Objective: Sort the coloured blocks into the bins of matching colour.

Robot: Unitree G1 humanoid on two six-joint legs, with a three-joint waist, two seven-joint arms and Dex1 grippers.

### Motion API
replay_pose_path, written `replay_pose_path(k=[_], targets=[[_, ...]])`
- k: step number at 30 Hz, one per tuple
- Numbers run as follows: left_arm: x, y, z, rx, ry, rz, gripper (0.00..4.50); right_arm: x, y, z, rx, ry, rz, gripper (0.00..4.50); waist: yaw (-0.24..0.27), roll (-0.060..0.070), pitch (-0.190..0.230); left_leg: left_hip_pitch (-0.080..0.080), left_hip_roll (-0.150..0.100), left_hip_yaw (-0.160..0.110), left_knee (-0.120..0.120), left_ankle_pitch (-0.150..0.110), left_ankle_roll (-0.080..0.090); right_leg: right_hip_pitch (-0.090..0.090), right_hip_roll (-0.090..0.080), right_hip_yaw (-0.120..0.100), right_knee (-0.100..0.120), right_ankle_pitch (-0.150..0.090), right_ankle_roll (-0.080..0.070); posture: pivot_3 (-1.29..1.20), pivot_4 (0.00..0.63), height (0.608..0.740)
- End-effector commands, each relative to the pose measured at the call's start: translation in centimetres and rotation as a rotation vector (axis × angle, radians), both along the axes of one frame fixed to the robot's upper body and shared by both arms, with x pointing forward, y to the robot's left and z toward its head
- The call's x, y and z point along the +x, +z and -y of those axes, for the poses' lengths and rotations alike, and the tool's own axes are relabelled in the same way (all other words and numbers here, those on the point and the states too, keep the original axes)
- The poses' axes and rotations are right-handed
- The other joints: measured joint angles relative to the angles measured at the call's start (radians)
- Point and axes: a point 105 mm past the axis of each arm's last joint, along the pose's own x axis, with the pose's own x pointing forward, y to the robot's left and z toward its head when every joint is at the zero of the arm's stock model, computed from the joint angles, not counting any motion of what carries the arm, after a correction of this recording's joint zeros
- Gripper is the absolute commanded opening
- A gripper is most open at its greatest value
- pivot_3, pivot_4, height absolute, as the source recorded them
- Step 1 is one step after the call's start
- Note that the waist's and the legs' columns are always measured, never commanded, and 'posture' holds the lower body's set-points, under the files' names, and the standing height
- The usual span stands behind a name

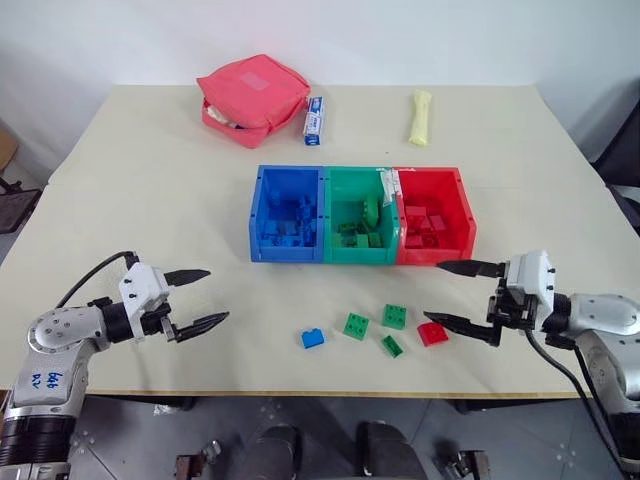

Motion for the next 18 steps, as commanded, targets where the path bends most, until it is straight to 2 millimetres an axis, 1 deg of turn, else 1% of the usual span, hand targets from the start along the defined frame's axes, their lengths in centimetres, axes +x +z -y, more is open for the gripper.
replay_pose_path(k=[1,4,8,9,11,12,13,15,18], targets=[[-0.1,0.9,1.0,0.005,-0.029,0.047,4.47,0.0,0.8,0.2,-0.006,-0.009,0.069,4.5,0.0,0.0,0.0,0.0,0.0,0.0,0.0,0.0,0.0,0.0,0.0,0.0,0.0,0.0,0.0,0.0,0.15,0.74],[0.4,1.0,2.5,-0.024,-0.058,0.053,4.47,0.2,0.3,1.5,-0.032,-0.063,0.092,4.5,0.004,0.0,0.0,0.0,0.0,0.0,0.001,0.0,0.0,0.001,0.0,0.0,0.0,0.0,0.0,0.0,0.15,0.74],[-0.3,0.9,5.3,-0.042,-0.17,0.026,4.47,-0.2,-0.9,3.9,-0.111,-0.122,0.087,4.5,0.007,0.0,0.0,0.0,0.0,0.0,0.001,0.0,0.0,0.001,0.0,0.0,0.001,0.0,0.0,0.0,0.15,0.74],[-0.5,0.9,6.1,-0.048,-0.199,0.029,4.47,-0.3,-1.1,4.9,-0.129,-0.147,0.081,4.5,0.008,0.0,0.0,0.0,0.0,0.0,0.001,0.0,0.0,0.0,0.0,0.0,0.0,0.0,0.0,0.0,0.15,0.74],[-1.4,0.8,8.8,-0.038,-0.331,0.047,4.47,-0.9,-1.8,8.6,-0.228,-0.224,0.044,4.5,0.01,0.0,0.0,0.0,0.0,0.001,0.001,0.0,0.0,0.0,0.0,-0.001,0.0,0.0,0.0,0.0,0.15,0.74],[-2.0,0.8,10.0,-0.035,-0.393,0.052,4.47,-1.3,-1.7,9.9,-0.261,-0.246,0.025,4.5,0.016,0.001,0.0,0.0,-0.001,0.001,0.002,0.0,0.0,0.001,0.0,-0.002,0.0,0.0,0.0,0.0,0.15,0.74],[-2.7,0.9,10.9,-0.036,-0.441,0.055,4.47,-1.6,-1.7,10.4,-0.288,-0.241,0.015,4.5,0.018,0.001,0.0,0.0,-0.001,0.001,0.002,0.0,0.001,0.001,0.0,-0.002,0.0,0.0,0.001,0.0,0.15,0.74],[-3.3,0.8,11.4,-0.029,-0.475,0.059,4.47,-1.8,-1.8,10.3,-0.309,-0.205,0.001,4.5,0.014,0.001,0.0,0.0,-0.001,0.003,0.002,0.0,0.001,0.001,0.0,-0.002,0.0,0.001,0.001,0.0,0.15,0.74],[-3.4,0.5,11.0,-0.005,-0.466,0.065,4.47,-1.5,-2.1,8.6,-0.322,-0.116,-0.011,4.5,-0.007,0.001,0.0,0.002,0.003,0.003,0.001,0.001,-0.002,0.001,0.004,-0.001,0.0,0.002,-0.001,0.0,0.15,0.74]])
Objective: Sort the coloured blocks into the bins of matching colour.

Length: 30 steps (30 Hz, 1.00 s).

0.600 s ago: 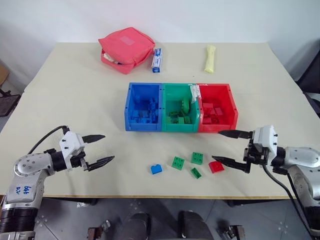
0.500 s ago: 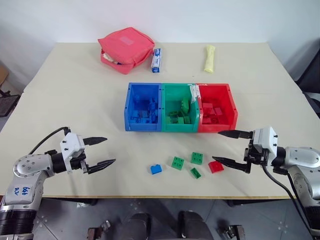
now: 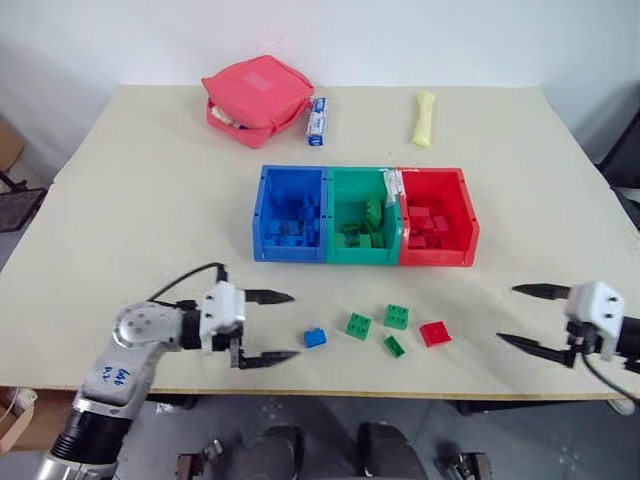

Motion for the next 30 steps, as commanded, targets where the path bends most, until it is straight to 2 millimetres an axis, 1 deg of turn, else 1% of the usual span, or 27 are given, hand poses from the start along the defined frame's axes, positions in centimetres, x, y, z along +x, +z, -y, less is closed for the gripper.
replay_pose_path(k=[1,3,5,8,9,11,13,16,17,19,20,22,28,30], targets=[[-0.3,0.3,-0.4,0.026,0.003,0.051,4.47,-0.2,-0.4,-2.3,-0.057,0.151,-0.027,4.5,-0.007,0.001,-0.001,0.0,0.001,0.001,-0.001,0.0,-0.001,0.0,0.001,0.0,0.0,0.0,-0.001,0.0,0.15,0.74],[-0.2,0.3,-0.7,0.024,0.026,0.056,4.47,-0.8,-1.4,-3.3,-0.094,0.231,-0.088,4.5,-0.006,0.002,-0.001,0.001,0.001,0.001,0.0,0.001,-0.001,0.0,0.002,0.0,0.001,0.0,-0.001,0.0,0.15,0.74],[-0.1,0.3,-1.0,0.026,0.038,0.054,4.47,-0.5,-1.9,-4.5,-0.077,0.263,-0.107,4.5,0.0,0.002,-0.001,0.001,0.001,0.001,0.0,0.0,-0.001,0.0,0.002,0.001,0.001,0.0,-0.001,0.0,0.15,0.74],[-0.5,0.0,-1.1,0.021,0.048,0.026,4.47,0.8,-2.3,-6.2,-0.073,0.301,-0.097,4.5,0.002,0.002,-0.001,0.0,0.001,0.0,0.001,0.0,-0.001,0.0,0.001,0.002,0.0,0.0,-0.001,0.0,0.15,0.74],[-0.9,-0.1,-0.9,0.011,0.04,0.009,4.47,1.3,-2.7,-6.7,-0.091,0.32,-0.1,4.5,0.001,0.002,-0.001,0.0,0.001,0.0,0.001,0.0,-0.001,0.0,0.001,0.002,0.0,0.0,-0.001,0.0,0.15,0.74],[-2.1,-0.5,-0.5,0.01,0.01,-0.015,4.47,2.3,-3.2,-7.2,-0.119,0.339,-0.105,4.5,0.0,0.002,-0.001,0.0,0.001,0.0,0.0,0.0,-0.001,0.0,0.001,0.002,0.0,0.0,-0.001,0.0,0.15,0.74],[-2.5,-0.8,-0.4,0.021,0.001,-0.018,4.47,2.5,-3.9,-7.3,-0.138,0.362,-0.152,4.5,0.001,0.002,-0.001,0.0,0.001,-0.001,-0.001,0.0,-0.001,-0.001,0.0,0.002,-0.001,0.0,-0.001,0.0,0.15,0.74],[-1.8,-0.8,-0.7,0.028,0.047,0.011,4.5,2.7,-4.2,-7.7,-0.116,0.394,-0.175,3.9,0.005,0.002,-0.001,0.0,0.001,-0.003,0.001,0.0,-0.001,0.001,0.0,0.001,-0.001,0.001,-0.001,0.0,0.15,0.74],[-1.5,-0.7,-0.9,0.027,0.066,0.022,4.5,2.8,-4.1,-7.9,-0.092,0.401,-0.175,3.62,0.005,0.002,-0.001,0.0,0.001,-0.003,0.001,0.0,-0.001,0.001,0.0,0.001,-0.001,0.001,-0.001,0.0,0.15,0.74],[-1.0,-0.5,-1.2,0.027,0.095,0.04,4.5,3.0,-3.8,-8.5,-0.066,0.408,-0.156,2.9,0.003,0.001,-0.001,0.0,0.001,-0.003,0.002,0.0,-0.001,0.002,0.0,0.002,-0.001,0.001,-0.001,0.0,0.15,0.74],[-0.9,-0.5,-1.3,0.026,0.1,0.046,4.5,3.1,-3.7,-8.7,-0.062,0.415,-0.146,2.64,0.001,0.002,-0.001,0.0,0.001,-0.003,0.002,0.0,-0.001,0.002,0.0,0.002,-0.001,0.001,-0.001,0.0,0.15,0.74],[-0.6,-0.5,-1.4,0.027,0.111,0.056,4.5,3.3,-3.6,-8.9,-0.055,0.415,-0.129,1.95,-0.004,0.002,-0.001,0.0,0.001,-0.003,0.001,0.001,-0.002,0.0,0.001,0.002,0.0,0.001,-0.002,0.0,0.15,0.74],[0.1,-0.3,-1.2,-0.001,0.13,0.068,4.5,3.3,-2.7,-8.6,-0.022,0.382,-0.087,0.02,0.002,0.002,-0.001,0.0,0.001,-0.002,0.001,0.001,-0.002,0.0,0.001,0.001,0.0,0.001,-0.002,0.0,0.15,0.74],[0.2,-0.3,-1.1,-0.005,0.136,0.071,4.5,3.3,-2.3,-8.3,-0.007,0.357,-0.083,0.02,0.004,0.002,-0.001,0.0,0.001,-0.002,0.001,0.001,-0.002,0.0,0.001,0.001,0.0,0.001,-0.002,0.0,0.15,0.74]])
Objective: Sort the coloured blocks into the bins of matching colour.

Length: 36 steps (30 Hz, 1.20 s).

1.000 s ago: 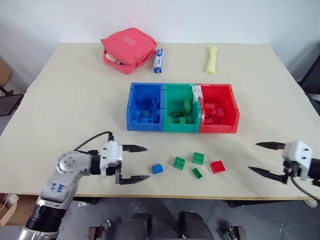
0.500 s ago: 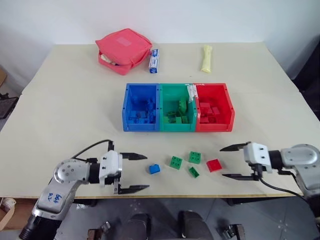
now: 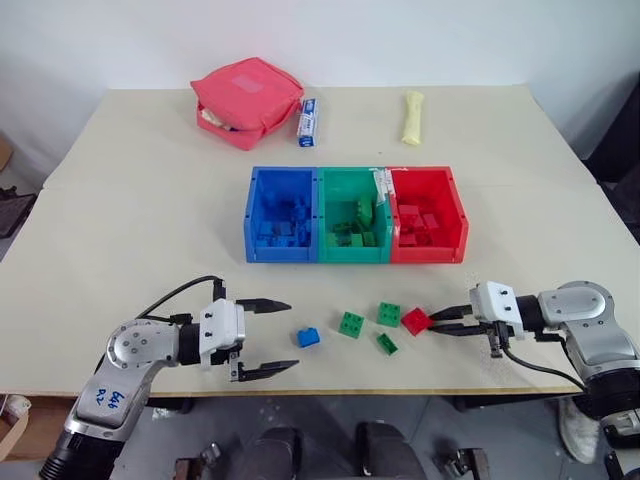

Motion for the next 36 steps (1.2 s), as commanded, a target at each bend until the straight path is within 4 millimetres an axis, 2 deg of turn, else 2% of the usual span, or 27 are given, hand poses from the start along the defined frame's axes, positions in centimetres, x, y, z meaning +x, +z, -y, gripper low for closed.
replay_pose_path(k=[1,4,7,11,16,19,22,30,31,32,36], targets=[[0.2,0.5,0.1,-0.01,0.006,0.038,4.5,0.1,1.7,0.6,0.038,-0.045,0.046,0.02,0.002,0.0,0.0,0.0,0.0,0.0,0.0,0.0,0.0,0.0,0.0,0.0,0.0,0.0,0.0,0.0,0.15,0.74],[0.3,0.5,0.0,-0.014,0.02,0.042,4.5,0.2,2.5,1.3,0.061,-0.099,0.047,0.02,0.002,0.0,0.0,-0.001,0.0,0.0,0.0,0.0,0.0,0.0,0.0,0.0,0.0,0.0,0.0,0.0,0.15,0.74],[0.3,0.4,-0.1,-0.01,0.023,0.042,4.5,0.1,2.8,1.6,0.071,-0.145,-0.016,0.6,0.002,0.0,0.0,-0.001,0.0,0.0,0.0,0.0,0.0,0.0,0.0,0.0,0.0,0.0,0.0,0.0,0.15,0.74],[0.4,0.5,-0.2,-0.004,0.014,0.041,4.5,-0.7,3.0,0.6,0.053,-0.086,-0.05,1.89,-0.001,0.0,0.0,-0.001,0.0,0.0,-0.001,0.0,0.0,-0.001,0.0,0.0,0.0,0.0,0.0,0.0,0.15,0.74],[0.6,0.4,0.1,0.011,-0.009,0.052,4.5,-0.1,2.0,-1.0,-0.008,-0.032,0.016,3.36,0.0,0.0,0.0,-0.001,0.0,0.0,0.0,0.0,0.0,-0.001,0.0,0.0,0.0,0.0,0.0,0.0,0.15,0.74],[0.8,0.6,0.4,0.009,-0.02,0.061,4.5,0.3,1.3,-1.8,-0.043,0.002,0.041,3.36,0.0,0.0,0.0,-0.001,0.0,0.0,0.0,0.0,0.0,-0.001,0.0,0.0,0.0,0.0,0.0,0.0,0.15,0.74],[0.9,0.7,0.4,0.012,-0.029,0.065,4.5,-0.3,0.8,-2.3,-0.048,0.042,-0.03,3.36,0.001,0.0,0.0,-0.001,0.0,0.0,-0.001,0.0,0.0,-0.001,0.0,-0.001,0.0,0.0,0.0,0.0,0.15,0.74],[1.2,0.8,0.1,0.032,-0.029,0.079,4.5,0.9,0.1,-3.1,-0.064,0.074,0.004,3.36,-0.004,0.0,0.0,0.0,0.0,0.0,0.0,0.0,0.0,-0.001,0.001,-0.002,0.0,0.0,0.0,0.0,0.15,0.74],[1.2,0.8,0.1,0.032,-0.029,0.08,4.5,1.0,0.1,-3.2,-0.059,0.079,0.005,2.97,-0.003,0.0,0.0,0.0,0.0,0.0,0.0,0.0,0.0,-0.001,0.001,-0.001,0.0,0.0,0.0,0.0,0.15,0.74],[1.2,0.8,0.1,0.032,-0.029,0.081,4.5,1.0,0.1,-3.3,-0.053,0.081,0.005,2.8,-0.003,0.0,0.0,0.0,0.0,0.0,0.0,0.0,0.0,-0.001,0.001,-0.001,0.0,0.0,0.0,0.0,0.15,0.74],[1.4,0.8,0.0,0.041,-0.032,0.087,4.5,1.3,0.2,-3.2,-0.015,0.061,0.006,1.59,-0.003,0.0,0.0,0.0,0.0,0.0,0.001,0.0,0.0,-0.001,0.001,-0.001,0.001,0.0,0.0,0.0,0.15,0.74]])
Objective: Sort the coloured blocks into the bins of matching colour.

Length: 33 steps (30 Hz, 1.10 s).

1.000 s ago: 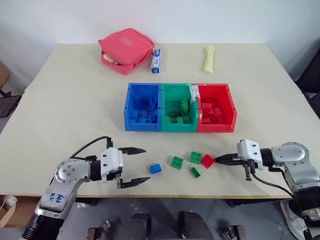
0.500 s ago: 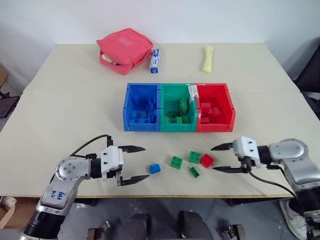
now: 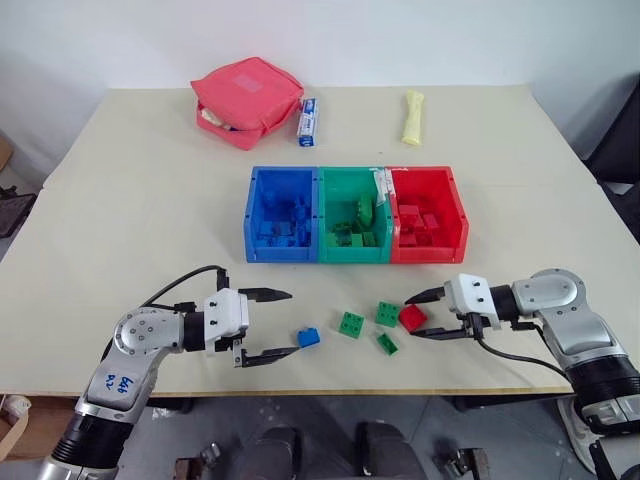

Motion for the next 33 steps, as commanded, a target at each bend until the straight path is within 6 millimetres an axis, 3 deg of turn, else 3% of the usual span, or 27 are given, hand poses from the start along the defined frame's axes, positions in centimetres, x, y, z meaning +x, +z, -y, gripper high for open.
replay_pose_path(k=[1,5,9,12,15,19,24,28,31,33], targets=[[0.2,0.7,-0.1,0.012,-0.014,0.041,4.5,0.3,0.1,0.1,0.028,-0.022,0.015,1.42,0.001,0.0,0.0,0.0,0.0,0.0,0.0,0.0,0.0,0.0,0.0,0.0,0.0,0.0,0.0,0.0,0.15,0.74],[0.3,0.8,-0.2,0.019,-0.03,0.043,4.5,1.1,1.5,1.1,0.073,-0.097,0.05,1.42,0.0,0.0,0.0,0.0,0.0,0.0,0.0,0.0,0.0,0.0,0.0,0.0,0.0,0.0,0.0,0.0,0.15,0.74],[1.1,2.0,0.0,-0.073,0.021,0.067,4.5,1.9,5.0,2.0,0.181,-0.193,0.088,1.42,0.002,0.0,0.0,-0.001,0.0,0.0,0.0,0.0,0.0,-0.001,0.0,0.0,0.001,0.0,0.0,0.0,0.15,0.74],[2.0,3.5,0.1,-0.196,0.09,0.061,4.5,4.1,9.1,3.0,0.307,-0.34,0.173,1.42,0.003,0.0,0.0,-0.001,-0.001,0.0,0.001,0.0,0.0,-0.001,-0.001,0.0,0.0,0.0,0.0,0.0,0.15,0.74],[3.0,4.1,-0.1,-0.226,0.162,0.094,4.5,6.4,11.6,4.1,0.387,-0.469,0.235,1.42,0.0,0.0,0.0,-0.001,0.0,0.0,0.001,0.0,0.0,-0.002,0.0,0.0,0.001,0.0,0.0,0.0,0.15,0.74],[3.5,4.4,-0.4,-0.276,0.203,0.093,4.5,10.4,12.6,5.9,0.341,-0.711,0.322,1.42,-0.001,0.0,0.0,-0.001,0.0,0.0,0.0,0.0,0.0,-0.002,0.0,0.0,0.001,0.0,0.0,0.0,0.15,0.74],[3.1,4.2,-0.6,-0.273,0.205,0.073,4.5,10.9,12.6,4.6,0.398,-0.682,0.302,3.04,0.0,0.0,0.0,-0.002,-0.001,0.002,-0.001,0.0,0.0,-0.004,0.0,-0.001,0.001,0.0,0.0,0.0,0.15,0.74],[2.7,3.6,-1.2,-0.25,0.218,0.057,4.5,10.2,12.6,4.5,0.414,-0.651,0.326,4.42,0.0,0.0,0.0,-0.003,-0.001,0.001,-0.001,0.0,0.0,-0.005,-0.001,-0.001,0.007,0.0,0.0,0.0,0.15,0.74],[2.6,3.1,-1.5,-0.198,0.211,0.088,4.5,8.6,13.0,4.6,0.434,-0.586,0.35,4.47,0.003,0.0,0.0,-0.004,-0.001,0.001,0.0,0.0,0.0,-0.005,-0.001,-0.001,0.007,0.0,0.0,0.0,0.15,0.74],[2.4,2.6,-1.4,-0.155,0.165,0.084,4.5,6.3,12.3,5.1,0.401,-0.516,0.3,4.47,0.006,0.0,0.0,-0.004,-0.001,0.001,0.001,0.0,0.0,-0.004,-0.001,-0.001,0.007,0.0,0.0,0.0,0.15,0.74]])
